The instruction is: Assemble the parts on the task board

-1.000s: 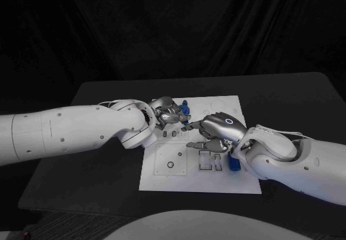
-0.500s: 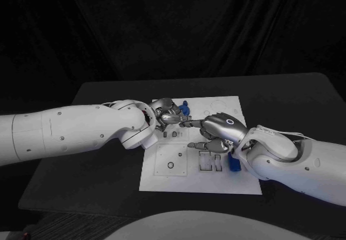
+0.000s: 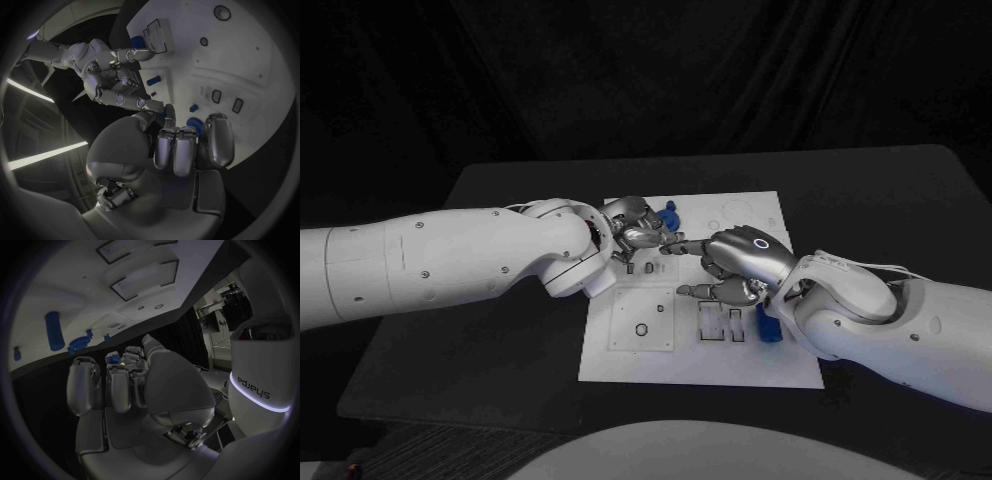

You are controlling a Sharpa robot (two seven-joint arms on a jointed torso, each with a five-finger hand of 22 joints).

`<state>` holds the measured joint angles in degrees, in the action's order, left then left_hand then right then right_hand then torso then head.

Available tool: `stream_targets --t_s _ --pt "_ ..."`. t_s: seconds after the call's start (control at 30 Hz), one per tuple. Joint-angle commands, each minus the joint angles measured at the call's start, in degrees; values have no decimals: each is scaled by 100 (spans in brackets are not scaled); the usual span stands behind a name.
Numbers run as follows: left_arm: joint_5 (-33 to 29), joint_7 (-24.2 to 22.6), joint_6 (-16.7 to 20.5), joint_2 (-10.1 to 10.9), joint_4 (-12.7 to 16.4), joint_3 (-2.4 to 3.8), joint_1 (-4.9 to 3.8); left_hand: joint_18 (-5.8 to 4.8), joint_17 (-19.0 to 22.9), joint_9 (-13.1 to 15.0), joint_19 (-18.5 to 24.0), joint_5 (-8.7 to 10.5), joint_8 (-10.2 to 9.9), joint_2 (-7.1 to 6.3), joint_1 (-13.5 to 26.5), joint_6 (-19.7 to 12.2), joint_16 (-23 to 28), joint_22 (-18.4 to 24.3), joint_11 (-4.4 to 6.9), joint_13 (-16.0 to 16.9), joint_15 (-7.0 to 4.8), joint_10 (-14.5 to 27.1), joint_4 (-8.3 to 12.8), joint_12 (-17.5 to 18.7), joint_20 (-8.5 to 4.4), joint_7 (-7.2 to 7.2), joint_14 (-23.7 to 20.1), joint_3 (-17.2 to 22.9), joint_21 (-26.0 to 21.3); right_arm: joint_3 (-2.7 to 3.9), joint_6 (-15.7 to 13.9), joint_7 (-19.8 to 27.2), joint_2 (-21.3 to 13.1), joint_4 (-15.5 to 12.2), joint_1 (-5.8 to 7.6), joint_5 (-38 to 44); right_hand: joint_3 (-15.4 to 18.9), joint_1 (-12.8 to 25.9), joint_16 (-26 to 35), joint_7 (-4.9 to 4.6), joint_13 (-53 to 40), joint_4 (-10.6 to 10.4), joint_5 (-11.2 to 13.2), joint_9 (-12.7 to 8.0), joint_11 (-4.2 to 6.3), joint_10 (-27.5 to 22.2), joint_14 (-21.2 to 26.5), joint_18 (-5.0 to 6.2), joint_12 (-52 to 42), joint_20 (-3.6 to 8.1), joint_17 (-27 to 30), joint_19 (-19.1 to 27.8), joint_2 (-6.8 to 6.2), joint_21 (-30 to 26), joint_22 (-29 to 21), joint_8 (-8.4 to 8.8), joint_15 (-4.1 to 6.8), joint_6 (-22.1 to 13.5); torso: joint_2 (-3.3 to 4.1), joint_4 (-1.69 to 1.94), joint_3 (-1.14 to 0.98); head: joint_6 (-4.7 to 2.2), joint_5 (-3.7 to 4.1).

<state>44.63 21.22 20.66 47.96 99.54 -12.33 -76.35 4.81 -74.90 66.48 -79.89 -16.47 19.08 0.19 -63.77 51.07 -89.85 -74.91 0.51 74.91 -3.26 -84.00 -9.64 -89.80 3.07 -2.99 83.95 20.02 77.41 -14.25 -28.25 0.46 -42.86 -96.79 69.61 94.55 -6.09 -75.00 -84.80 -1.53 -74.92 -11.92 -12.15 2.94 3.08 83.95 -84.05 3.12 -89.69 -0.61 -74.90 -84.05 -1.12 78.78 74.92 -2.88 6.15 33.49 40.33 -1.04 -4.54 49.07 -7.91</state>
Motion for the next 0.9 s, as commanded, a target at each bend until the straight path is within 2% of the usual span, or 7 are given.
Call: stream_targets --t_s 0.03,0.53,0.9 --pt "-61 -118 -70 4 23 3 -13 -92 -1510 -6 -34 -27 12 1 -53 43 -15 -664 40 1509 -33 -600 -6 -20 -11 9 605 7 4 6 59 -98 -11 13 -16 31 4 52 25 0 -1508 31 37 10 39 605 -486 -75 -31 43 -887 -217 4 26 1204 -13 37 75 2 -2 3 1 -7" --pt "-61 -114 -103 83 54 3 -13 -91 -1510 -15 -31 -35 9 -12 -84 41 -15 -662 42 1509 -35 -600 8 -20 -15 11 605 6 -3 6 114 -164 -55 88 -27 31 -1 55 26 -36 -1508 50 34 35 23 605 -485 -76 -31 53 -879 -213 19 28 1203 -50 35 272 -1 9 9 16 -13" --pt "-61 -112 -165 111 76 3 -13 -91 -1510 -26 -31 -49 10 -32 -127 47 -15 -665 46 1509 -38 -600 31 -20 -19 16 605 4 -5 6 143 -195 -72 127 -30 31 -11 42 27 -49 -1508 68 30 42 13 605 -485 -75 -31 53 -876 -209 30 23 1201 -60 29 336 -2 0 0 38 -22"
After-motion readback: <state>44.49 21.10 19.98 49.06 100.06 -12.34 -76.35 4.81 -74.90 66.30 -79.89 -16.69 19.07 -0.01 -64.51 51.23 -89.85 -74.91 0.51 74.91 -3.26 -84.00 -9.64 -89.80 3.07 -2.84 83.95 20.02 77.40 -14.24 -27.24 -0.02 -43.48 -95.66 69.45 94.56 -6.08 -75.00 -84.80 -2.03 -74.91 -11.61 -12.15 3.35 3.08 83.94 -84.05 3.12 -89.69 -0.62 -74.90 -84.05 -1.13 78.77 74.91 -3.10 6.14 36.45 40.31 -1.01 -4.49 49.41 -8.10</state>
